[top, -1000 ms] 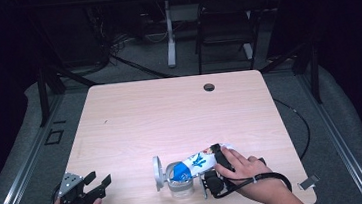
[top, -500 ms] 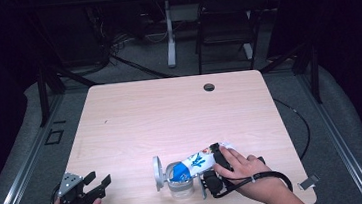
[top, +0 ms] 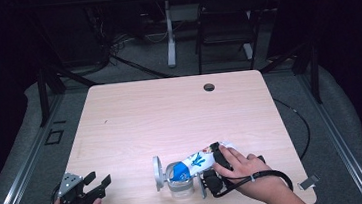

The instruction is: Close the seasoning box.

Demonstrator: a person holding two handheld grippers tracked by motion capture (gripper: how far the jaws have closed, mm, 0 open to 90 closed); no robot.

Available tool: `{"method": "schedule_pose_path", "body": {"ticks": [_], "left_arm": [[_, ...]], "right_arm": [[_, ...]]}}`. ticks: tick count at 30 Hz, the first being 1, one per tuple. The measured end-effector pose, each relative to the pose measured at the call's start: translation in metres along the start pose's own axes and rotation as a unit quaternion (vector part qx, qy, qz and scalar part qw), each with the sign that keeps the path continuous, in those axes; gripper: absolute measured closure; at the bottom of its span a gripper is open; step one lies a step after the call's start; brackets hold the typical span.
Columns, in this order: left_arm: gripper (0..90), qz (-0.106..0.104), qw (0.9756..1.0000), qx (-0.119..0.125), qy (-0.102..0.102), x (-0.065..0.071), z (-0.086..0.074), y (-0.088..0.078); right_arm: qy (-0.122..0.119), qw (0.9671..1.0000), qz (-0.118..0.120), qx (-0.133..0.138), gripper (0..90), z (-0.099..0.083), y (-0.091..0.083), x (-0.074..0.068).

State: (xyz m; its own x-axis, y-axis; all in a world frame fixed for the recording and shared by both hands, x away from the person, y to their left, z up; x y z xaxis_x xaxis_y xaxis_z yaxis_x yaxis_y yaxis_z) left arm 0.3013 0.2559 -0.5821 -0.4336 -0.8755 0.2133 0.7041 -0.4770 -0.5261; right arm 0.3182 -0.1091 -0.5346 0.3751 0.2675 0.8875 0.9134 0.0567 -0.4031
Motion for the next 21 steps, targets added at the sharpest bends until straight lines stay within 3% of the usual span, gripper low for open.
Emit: {"method": "schedule_pose_path", "body": {"ticks": [21], "left_arm": [[39.9, 0.001, 1.0, 0.001, -0.001, -0.0012, -0.0003, 0.0002]], "right_arm": [[-0.014, 0.9999, -0.002, 0.0, 40.7, 0.0008, -0.0003, 0.0025]]}}
Point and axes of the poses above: each handheld gripper's, and its own axes: y roughly forward along the jaws, z roughly out of its top, x roughly to its right, the point moved 8 cm from there along y, roughly forward along the jaws, and after that the axes turned 7 degrees about -z, right-handed, at the moved point
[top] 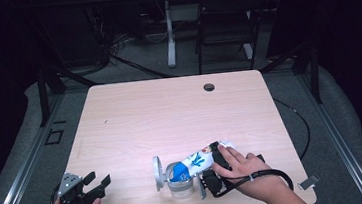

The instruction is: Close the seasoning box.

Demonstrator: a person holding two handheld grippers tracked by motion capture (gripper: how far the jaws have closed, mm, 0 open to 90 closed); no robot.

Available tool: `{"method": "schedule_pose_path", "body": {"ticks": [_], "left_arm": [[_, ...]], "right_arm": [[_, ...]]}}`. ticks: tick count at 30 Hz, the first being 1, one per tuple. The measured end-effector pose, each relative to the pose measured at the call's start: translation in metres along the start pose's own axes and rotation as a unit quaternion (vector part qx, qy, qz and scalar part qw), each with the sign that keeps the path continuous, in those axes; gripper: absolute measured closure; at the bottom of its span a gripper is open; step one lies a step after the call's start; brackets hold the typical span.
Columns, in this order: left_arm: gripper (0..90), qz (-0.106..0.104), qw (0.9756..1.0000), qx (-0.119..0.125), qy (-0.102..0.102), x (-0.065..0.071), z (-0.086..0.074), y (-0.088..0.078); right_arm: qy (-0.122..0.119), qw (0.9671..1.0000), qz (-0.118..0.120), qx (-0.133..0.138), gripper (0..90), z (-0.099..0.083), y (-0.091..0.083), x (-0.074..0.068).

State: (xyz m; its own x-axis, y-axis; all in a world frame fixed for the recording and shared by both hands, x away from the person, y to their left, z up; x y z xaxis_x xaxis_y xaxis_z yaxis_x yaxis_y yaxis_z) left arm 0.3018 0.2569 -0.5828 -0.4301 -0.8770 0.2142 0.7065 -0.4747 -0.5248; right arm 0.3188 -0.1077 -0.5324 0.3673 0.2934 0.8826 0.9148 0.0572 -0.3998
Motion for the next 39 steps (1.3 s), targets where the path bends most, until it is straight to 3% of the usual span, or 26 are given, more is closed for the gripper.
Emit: {"method": "schedule_pose_path", "body": {"ticks": [10, 12, 13, 39], "left_arm": [[39.9, 0.0, 1.0, 0.002, -0.001, -0.0008, 0.0001, -0.0002], [39.9, 0.0, 1.0, 0.002, -0.001, -0.0009, 0.0, -0.0002], [39.9, 0.0, 1.0, 0.001, -0.001, -0.001, -0.0001, -0.0004], [39.9, 0.001, 1.0, 0.001, -0.003, -0.0021, -0.0004, -0.0004]], "right_arm": [[-0.004, 1.0, -0.001, -0.004, 41.0, -0.0001, 0.0007, 0.0007], [-0.018, 0.9997, -0.006, -0.016, 41.1, -0.0011, -0.0016, 0.0034], [-0.011, 0.9999, -0.003, -0.007, 41.2, -0.0003, -0.0002, 0.0019], [-0.025, 0.9996, -0.009, -0.008, 41.6, 0.0006, -0.0014, 0.0038]]}}
Point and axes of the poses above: each handheld gripper's, and its own axes: y roughly forward along the jaws, z roughly out of its top, x roughly to its right, the point moved 8 cm from there along y, roughly forward along the jaws, and after that the axes turned 7 degrees about -z, right-handed, at the moved point
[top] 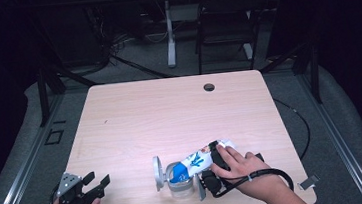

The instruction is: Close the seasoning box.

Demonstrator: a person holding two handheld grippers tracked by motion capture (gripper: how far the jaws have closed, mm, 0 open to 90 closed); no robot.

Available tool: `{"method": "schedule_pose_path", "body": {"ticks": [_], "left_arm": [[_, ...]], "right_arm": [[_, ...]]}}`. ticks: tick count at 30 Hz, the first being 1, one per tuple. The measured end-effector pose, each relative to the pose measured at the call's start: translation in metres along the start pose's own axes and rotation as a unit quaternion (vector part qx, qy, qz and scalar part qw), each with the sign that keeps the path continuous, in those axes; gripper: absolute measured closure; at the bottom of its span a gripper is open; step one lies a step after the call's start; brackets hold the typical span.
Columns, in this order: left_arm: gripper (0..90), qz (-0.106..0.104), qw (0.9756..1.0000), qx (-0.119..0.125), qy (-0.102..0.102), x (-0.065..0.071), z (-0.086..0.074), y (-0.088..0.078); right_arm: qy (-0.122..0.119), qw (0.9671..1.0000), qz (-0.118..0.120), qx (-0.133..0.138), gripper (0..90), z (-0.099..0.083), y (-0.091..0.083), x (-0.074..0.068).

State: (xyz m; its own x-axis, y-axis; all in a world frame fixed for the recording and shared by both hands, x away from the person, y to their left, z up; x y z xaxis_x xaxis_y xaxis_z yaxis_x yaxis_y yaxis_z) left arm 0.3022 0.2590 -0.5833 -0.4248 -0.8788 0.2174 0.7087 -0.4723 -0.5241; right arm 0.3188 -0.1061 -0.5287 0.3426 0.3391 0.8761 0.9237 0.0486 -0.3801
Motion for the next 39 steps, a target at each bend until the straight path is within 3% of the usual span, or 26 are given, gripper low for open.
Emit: {"method": "schedule_pose_path", "body": {"ticks": [39], "left_arm": [[39.9, 0.001, 1.0, -0.001, -0.001, -0.0009, -0.0004, 0.0]], "right_arm": [[-0.012, 0.9999, -0.007, -0.001, 41.9, 0.0009, -0.0009, 0.002]]}}
Point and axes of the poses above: each handheld gripper's, and its own axes: y roughly forward along the jaws, z roughly out of its top, x roughly to its right, the point moved 8 cm from there along y, roughly forward along the jaws, and after that the axes turned 7 degrees about -z, right-handed, at the moved point
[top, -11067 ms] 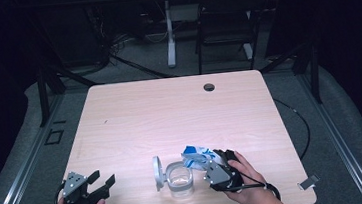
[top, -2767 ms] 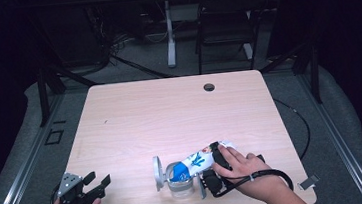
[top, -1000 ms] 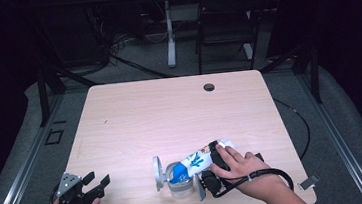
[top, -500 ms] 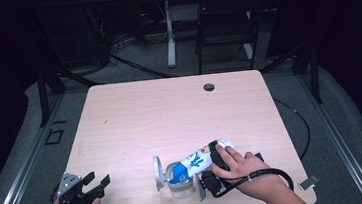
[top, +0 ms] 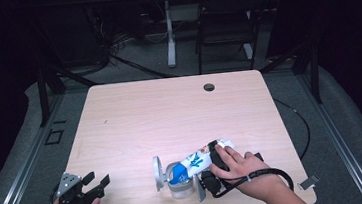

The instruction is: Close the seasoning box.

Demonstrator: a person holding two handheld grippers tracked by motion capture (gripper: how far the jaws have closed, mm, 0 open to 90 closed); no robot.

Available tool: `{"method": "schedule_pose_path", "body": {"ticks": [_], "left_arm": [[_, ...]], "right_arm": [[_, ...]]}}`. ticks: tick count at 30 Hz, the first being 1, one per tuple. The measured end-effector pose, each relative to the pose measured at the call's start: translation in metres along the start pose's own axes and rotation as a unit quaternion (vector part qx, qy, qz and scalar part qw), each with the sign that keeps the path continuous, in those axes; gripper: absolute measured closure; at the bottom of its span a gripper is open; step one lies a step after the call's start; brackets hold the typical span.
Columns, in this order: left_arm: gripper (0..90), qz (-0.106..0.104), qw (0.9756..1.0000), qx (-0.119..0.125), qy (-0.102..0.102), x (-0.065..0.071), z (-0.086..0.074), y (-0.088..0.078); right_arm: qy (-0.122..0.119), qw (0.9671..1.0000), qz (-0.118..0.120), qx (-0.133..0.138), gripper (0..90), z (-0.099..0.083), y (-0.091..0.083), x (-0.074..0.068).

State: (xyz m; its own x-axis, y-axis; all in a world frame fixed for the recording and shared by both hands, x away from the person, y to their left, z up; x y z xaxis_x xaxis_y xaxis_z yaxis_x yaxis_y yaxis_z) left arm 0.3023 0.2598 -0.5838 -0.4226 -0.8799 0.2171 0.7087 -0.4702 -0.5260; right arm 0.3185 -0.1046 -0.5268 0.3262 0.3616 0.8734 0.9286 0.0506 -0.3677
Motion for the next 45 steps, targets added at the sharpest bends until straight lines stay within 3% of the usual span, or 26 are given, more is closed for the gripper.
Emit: {"method": "schedule_pose_path", "body": {"ticks": [45], "left_arm": [[39.9, 0.001, 1.0, 0.0, -0.005, -0.0023, -0.0013, 0.0007]], "right_arm": [[-0.017, 0.9998, -0.006, -0.004, 43.2, 0.0005, -0.002, 0.0017]]}}
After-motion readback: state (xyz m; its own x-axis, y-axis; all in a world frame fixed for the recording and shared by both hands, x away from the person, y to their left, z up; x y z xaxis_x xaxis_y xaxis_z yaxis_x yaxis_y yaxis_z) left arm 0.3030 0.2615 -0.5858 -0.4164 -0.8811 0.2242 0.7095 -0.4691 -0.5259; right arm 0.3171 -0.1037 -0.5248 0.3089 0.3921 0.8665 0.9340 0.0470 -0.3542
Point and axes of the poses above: each handheld gripper's, and its own axes: y roughly forward along the jaws, z roughly out of its top, x roughly to its right, the point moved 8 cm from there along y, roughly forward along the jaws, and after that the axes turned 7 degrees about -z, right-handed, at the moved point
